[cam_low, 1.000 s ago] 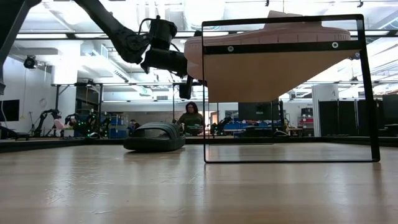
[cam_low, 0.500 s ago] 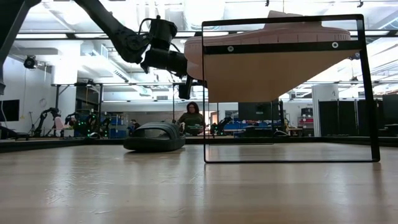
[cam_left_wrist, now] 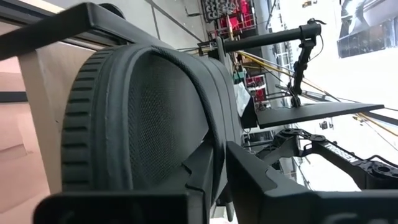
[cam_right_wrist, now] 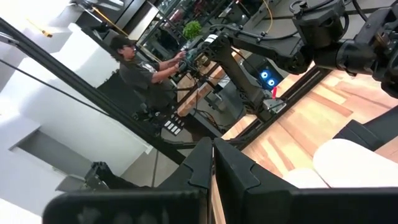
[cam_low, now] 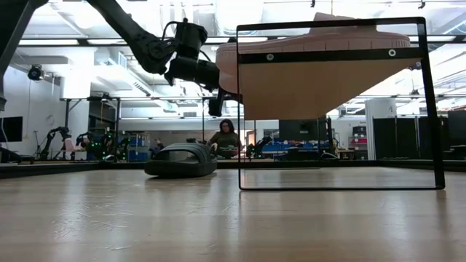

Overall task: Pick and place slides into the shelf
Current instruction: Put the left black slipper on the shelf

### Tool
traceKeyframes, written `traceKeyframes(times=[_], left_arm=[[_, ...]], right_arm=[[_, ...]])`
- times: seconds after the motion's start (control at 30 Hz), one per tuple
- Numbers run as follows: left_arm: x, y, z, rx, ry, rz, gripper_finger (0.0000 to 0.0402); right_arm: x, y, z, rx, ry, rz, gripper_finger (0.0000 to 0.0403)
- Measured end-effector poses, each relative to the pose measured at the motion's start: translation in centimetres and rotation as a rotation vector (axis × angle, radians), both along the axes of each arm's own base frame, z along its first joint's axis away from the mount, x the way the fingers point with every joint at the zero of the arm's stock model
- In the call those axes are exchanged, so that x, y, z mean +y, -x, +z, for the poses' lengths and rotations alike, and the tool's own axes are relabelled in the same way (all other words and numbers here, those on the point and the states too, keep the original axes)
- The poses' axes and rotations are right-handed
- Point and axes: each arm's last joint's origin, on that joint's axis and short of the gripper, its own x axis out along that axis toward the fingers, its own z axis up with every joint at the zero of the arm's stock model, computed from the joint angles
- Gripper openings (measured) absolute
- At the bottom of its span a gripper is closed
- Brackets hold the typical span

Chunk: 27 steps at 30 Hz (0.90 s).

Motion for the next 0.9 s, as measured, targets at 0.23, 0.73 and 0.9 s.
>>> traceKeyframes(times=[0.23, 0.73, 0.9], left_arm=[[0.11, 0.06, -0.02, 0.001, 0.002, 0.008, 0.0047], [0.19, 0.13, -0.25, 0.022, 0.011, 0.015, 0.0048], [0.28, 0.17, -0.23, 0.022, 0.008, 0.026, 0.0048]], right_arm=[[0.00, 0.00, 0.00, 0.000, 0.000, 0.000, 0.0009], [0.00, -0.01, 0.22, -0.022, 0.006, 0.000, 0.0009], [0.00, -0.01, 0.27, -0.027, 0.004, 0.000, 0.0009]])
